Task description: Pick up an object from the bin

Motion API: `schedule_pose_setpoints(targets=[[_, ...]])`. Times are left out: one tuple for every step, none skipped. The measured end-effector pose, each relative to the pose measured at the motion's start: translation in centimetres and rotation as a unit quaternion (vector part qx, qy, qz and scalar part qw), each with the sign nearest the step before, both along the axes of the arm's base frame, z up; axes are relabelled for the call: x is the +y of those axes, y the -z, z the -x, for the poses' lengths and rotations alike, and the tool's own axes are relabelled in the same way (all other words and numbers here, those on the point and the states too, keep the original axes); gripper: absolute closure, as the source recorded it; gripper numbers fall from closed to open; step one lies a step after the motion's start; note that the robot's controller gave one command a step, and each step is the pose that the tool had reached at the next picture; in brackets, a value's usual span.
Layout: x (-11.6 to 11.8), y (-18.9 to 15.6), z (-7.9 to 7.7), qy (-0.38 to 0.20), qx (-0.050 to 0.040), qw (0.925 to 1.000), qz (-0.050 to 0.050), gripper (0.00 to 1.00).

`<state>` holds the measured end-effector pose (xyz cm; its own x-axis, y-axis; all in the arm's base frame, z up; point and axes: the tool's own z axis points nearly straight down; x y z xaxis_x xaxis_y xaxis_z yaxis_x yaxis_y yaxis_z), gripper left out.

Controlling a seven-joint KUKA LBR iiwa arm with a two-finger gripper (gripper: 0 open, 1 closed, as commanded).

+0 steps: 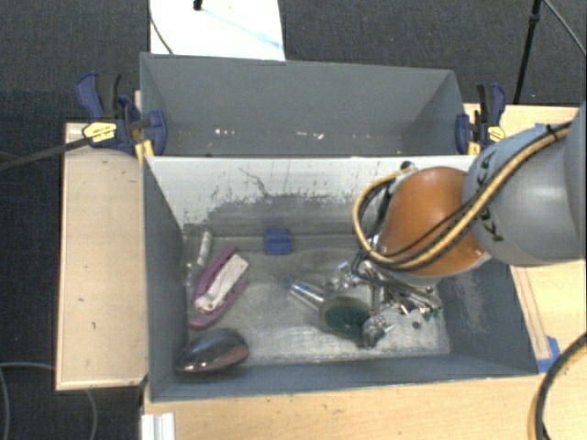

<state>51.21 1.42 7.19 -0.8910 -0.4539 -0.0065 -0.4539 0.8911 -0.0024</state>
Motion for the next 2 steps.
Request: schedule_pose_setpoints(targets=[[0.0, -0.2, -0.2, -0.001, -0.0026, 1.0000, 0.000, 1.00], [0.5, -20.8, 0.4, -0.160, -0.0018, 0.9871, 0.001, 1.00]])
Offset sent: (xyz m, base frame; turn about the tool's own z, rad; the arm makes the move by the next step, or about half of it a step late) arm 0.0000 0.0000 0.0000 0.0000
